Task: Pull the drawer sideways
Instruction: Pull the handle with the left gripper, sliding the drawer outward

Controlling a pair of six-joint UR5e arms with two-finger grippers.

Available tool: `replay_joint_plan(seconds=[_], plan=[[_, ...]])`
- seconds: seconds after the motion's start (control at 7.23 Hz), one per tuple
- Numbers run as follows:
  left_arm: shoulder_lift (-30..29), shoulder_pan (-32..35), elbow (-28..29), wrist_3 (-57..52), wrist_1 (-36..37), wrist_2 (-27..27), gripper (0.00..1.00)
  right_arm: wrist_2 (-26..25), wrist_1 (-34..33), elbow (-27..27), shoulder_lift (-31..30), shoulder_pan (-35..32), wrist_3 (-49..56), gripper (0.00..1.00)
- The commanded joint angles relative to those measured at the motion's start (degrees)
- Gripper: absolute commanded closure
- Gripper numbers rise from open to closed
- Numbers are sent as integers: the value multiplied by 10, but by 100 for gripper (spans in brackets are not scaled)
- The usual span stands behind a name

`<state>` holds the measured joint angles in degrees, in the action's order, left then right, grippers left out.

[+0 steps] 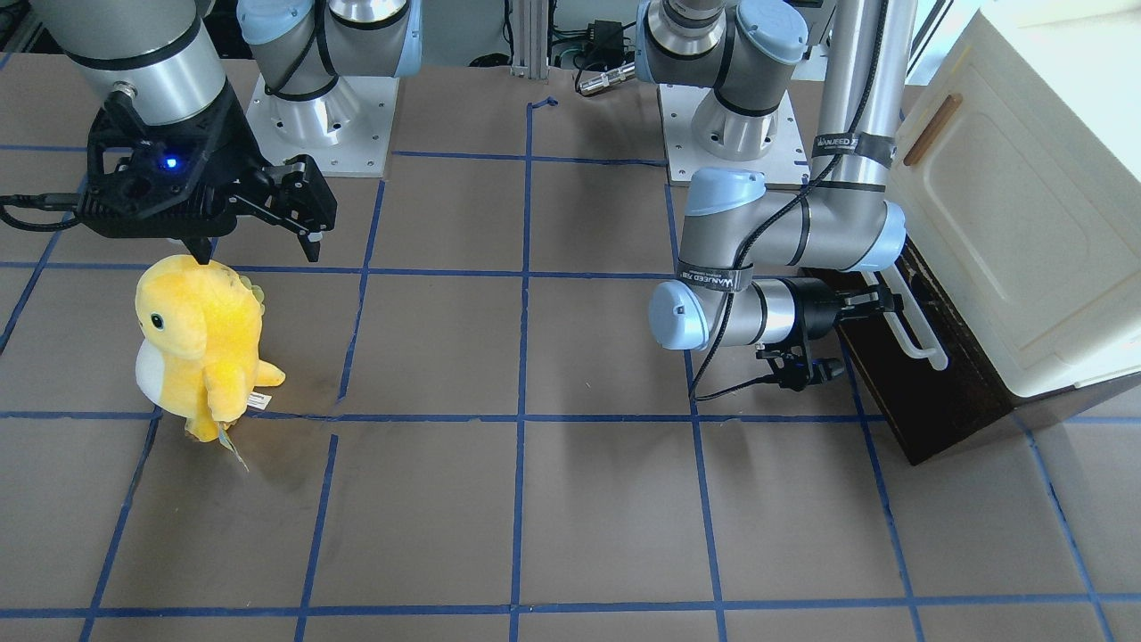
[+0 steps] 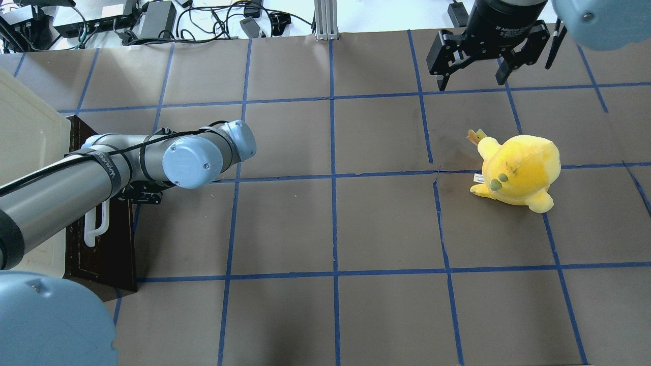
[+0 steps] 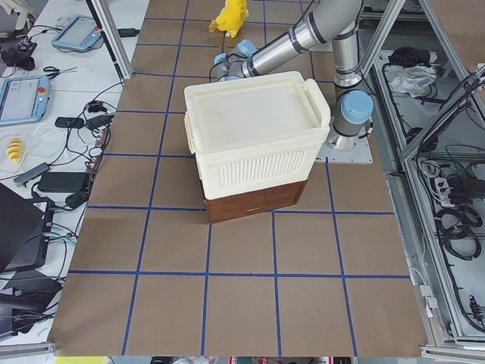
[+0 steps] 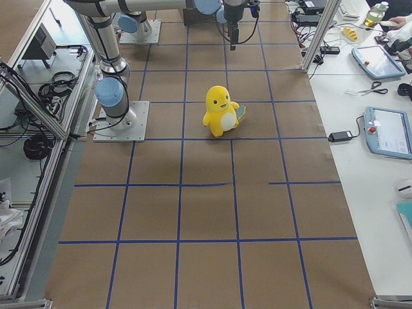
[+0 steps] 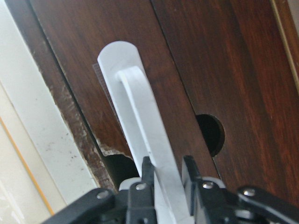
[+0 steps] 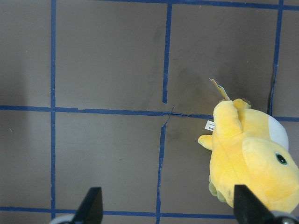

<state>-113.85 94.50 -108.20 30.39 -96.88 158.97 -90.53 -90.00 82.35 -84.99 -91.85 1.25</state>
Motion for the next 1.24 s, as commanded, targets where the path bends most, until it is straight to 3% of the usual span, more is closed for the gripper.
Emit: replay_joint_plan(seconds=[0.0,1.11], plan=[[-1,2,4,-5,-3,-2,98,0,0,0,0,0,1,0],[-1,53,12,-9,0,-7,99,0,0,0,0,0,0,0]])
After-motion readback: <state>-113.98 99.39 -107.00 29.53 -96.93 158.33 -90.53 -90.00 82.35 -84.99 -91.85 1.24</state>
